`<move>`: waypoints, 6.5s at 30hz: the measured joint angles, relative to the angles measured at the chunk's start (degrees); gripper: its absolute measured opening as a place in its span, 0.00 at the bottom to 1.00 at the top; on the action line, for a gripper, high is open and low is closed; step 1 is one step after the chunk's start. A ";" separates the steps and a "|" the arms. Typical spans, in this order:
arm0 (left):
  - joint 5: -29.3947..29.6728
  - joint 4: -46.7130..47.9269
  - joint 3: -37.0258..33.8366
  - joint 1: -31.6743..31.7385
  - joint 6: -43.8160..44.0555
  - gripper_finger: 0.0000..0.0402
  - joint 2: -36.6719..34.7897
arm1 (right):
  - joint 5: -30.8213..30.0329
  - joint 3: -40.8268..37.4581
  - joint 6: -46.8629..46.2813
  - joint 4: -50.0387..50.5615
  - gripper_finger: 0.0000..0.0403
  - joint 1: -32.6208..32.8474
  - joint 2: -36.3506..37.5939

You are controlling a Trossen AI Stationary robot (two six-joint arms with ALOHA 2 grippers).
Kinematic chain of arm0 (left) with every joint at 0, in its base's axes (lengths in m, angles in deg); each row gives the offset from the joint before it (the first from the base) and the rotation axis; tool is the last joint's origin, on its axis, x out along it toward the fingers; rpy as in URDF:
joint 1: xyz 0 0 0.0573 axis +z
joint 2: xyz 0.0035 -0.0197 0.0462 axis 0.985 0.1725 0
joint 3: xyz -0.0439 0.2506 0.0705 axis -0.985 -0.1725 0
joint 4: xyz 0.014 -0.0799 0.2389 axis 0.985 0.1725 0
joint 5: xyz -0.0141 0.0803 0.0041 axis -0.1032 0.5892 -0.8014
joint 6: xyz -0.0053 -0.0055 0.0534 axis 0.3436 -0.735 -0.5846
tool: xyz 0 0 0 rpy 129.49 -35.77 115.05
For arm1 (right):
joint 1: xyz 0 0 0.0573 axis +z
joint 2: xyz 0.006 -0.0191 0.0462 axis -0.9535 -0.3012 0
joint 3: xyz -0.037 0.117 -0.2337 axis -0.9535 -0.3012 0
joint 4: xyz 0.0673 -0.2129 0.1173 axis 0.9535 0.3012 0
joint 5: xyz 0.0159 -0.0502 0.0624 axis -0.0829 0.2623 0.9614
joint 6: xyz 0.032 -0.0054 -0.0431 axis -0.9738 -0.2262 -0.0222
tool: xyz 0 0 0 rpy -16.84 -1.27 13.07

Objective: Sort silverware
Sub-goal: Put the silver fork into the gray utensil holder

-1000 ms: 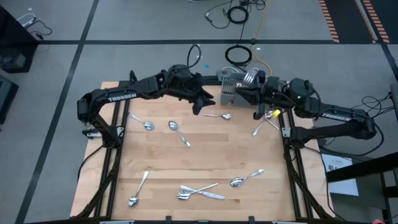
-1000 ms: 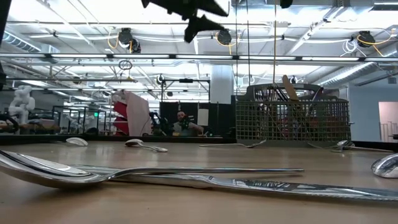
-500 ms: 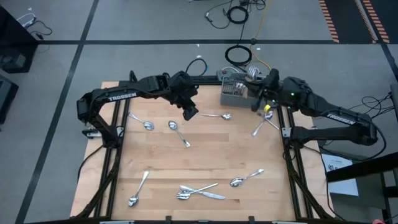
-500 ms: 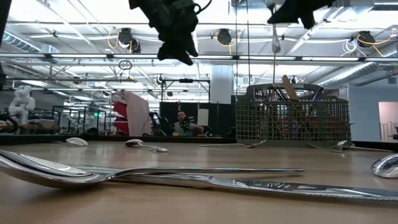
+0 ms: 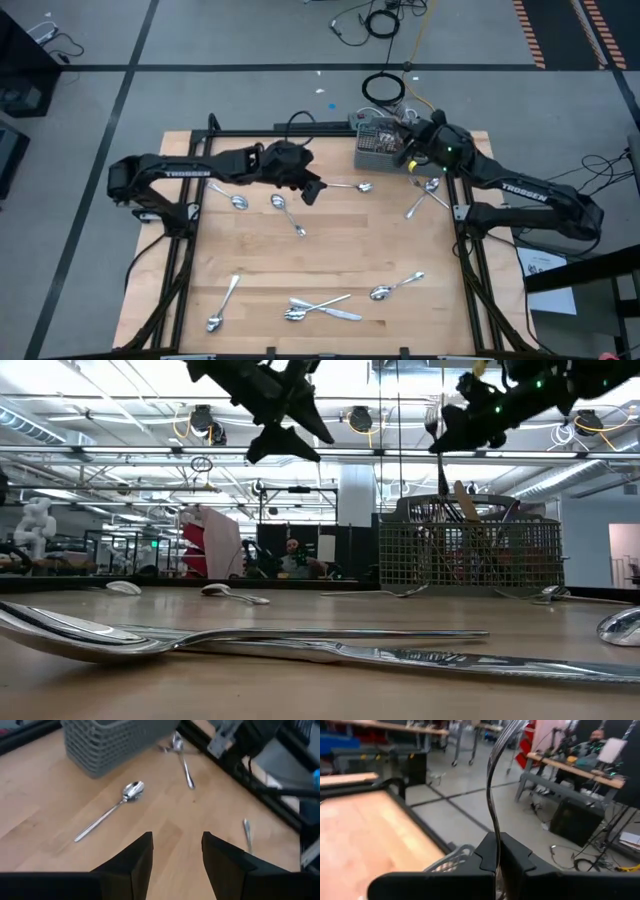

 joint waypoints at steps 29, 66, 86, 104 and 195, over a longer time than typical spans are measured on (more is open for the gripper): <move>10.11 -17.81 -13.13 -6.28 -10.79 0.43 -6.80 | -7.66 -6.28 -11.20 -15.90 0.00 -2.55 -12.42; 0.90 -37.15 -26.74 0.70 -2.60 0.43 -13.04 | 13.51 4.19 -15.74 0.25 0.49 2.28 6.45; -1.67 -37.17 -26.69 4.65 -4.41 0.43 -13.00 | 22.58 4.18 -41.30 49.00 0.49 15.92 2.80; -4.37 -37.07 -26.67 4.70 -4.05 0.43 -13.00 | 7.38 4.15 -38.88 62.42 0.49 8.87 -11.47; -4.17 -35.44 -26.69 7.32 -4.02 0.43 -12.97 | 45.05 3.16 -22.12 47.10 0.00 -5.86 -5.53</move>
